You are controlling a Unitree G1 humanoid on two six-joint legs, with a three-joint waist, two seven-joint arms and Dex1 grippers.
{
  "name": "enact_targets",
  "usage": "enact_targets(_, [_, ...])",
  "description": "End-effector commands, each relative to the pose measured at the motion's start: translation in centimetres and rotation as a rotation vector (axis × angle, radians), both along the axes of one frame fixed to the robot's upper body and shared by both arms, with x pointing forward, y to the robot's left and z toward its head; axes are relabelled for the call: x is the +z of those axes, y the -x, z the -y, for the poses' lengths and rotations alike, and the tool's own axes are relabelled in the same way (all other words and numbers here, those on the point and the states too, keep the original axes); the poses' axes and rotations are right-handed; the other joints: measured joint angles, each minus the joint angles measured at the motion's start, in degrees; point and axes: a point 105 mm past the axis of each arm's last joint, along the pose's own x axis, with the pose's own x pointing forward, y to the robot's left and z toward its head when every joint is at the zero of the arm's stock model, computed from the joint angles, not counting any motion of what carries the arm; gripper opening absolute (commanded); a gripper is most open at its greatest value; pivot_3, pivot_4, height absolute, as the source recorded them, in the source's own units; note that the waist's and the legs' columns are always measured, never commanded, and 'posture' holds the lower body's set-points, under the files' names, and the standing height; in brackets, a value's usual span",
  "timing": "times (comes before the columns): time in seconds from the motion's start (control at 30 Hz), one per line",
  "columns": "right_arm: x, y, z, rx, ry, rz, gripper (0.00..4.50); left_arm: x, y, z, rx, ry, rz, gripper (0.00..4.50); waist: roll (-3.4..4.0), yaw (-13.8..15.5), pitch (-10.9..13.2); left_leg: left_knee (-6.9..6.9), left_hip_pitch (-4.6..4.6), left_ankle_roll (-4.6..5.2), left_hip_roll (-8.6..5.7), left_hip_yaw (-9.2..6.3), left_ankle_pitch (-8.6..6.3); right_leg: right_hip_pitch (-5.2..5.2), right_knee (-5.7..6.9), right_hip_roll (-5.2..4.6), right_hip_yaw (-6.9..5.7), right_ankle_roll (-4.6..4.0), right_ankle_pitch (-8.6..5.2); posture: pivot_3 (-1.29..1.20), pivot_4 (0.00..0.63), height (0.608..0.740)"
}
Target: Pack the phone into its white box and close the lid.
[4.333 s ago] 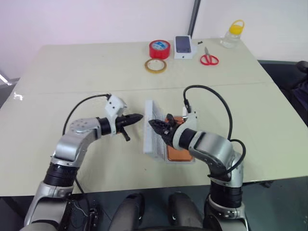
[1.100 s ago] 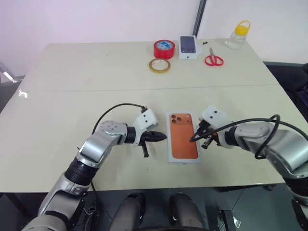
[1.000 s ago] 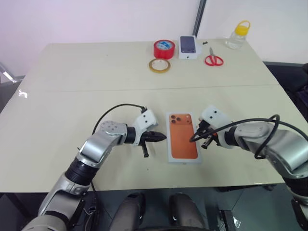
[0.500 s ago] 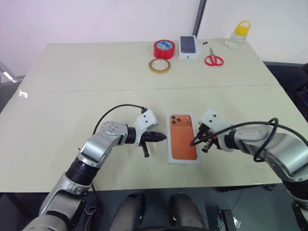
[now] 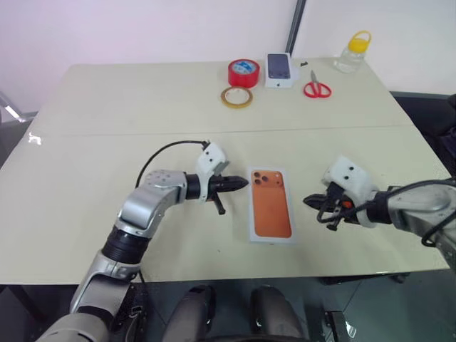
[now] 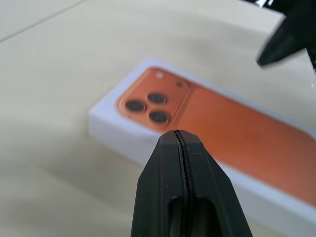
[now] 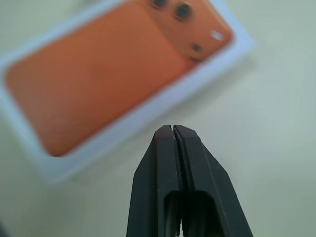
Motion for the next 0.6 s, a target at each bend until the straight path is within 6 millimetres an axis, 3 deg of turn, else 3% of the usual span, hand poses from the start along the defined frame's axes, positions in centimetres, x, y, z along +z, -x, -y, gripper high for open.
enact_targets(0.03, [-0.6, 1.3, -1.7, 0.063, -0.019, -0.011, 0.06, -0.5, 0.4, 1.3, -0.045, -0.054, 0.036, 0.0, -0.01, 0.0, 0.0, 0.01, 0.0, 0.0, 0.0, 0.0, 0.0, 0.0, 0.0, 0.0, 0.0, 0.0, 0.0, 0.0, 0.15, 0.74])
enact_targets(0.13, [-2.4, 1.8, -2.0, 0.044, 0.001, -0.063, 0.06, -2.0, 0.7, 1.7, -0.068, -0.141, 0.035, 0.0, -0.01, 0.0, 0.0, 0.01, 0.0, 0.0, -0.01, 0.0, 0.0, 0.0, 0.0, -0.01, 0.01, 0.0, 0.0, 0.0, 0.15, 0.74])
enact_targets(0.33, [-3.8, 2.3, -2.1, 0.016, 0.015, -0.118, 0.06, -2.9, 0.7, 1.3, -0.064, -0.194, 0.039, 0.0, -0.03, 0.0, 0.0, 0.01, 0.06, -0.01, 0.0, -0.01, 0.0, 0.05, -0.01, -0.01, 0.01, 0.0, 0.0, 0.0, 0.15, 0.74])
enact_targets(0.43, [-2.9, 1.3, -1.7, -0.01, 0.016, -0.06, 0.06, -2.1, 0.4, 0.1, -0.026, -0.145, 0.056, 0.0, -0.03, -0.1, 0.0, 0.0, 0.15, 0.0, 0.0, -0.02, 0.0, 0.16, -0.02, 0.0, 0.01, 0.0, 0.0, 0.0, 0.15, 0.74])
enact_targets(0.6, [0.8, -1.9, 0.0, -0.076, -0.048, 0.161, 0.06, -0.8, 0.4, -2.9, 0.07, -0.066, 0.061, 0.0, -0.03, -0.2, 0.0, 0.0, 0.16, 0.0, 0.0, -0.02, 0.0, 0.16, -0.02, 0.0, 0.01, 0.0, 0.0, 0.0, 0.15, 0.74])
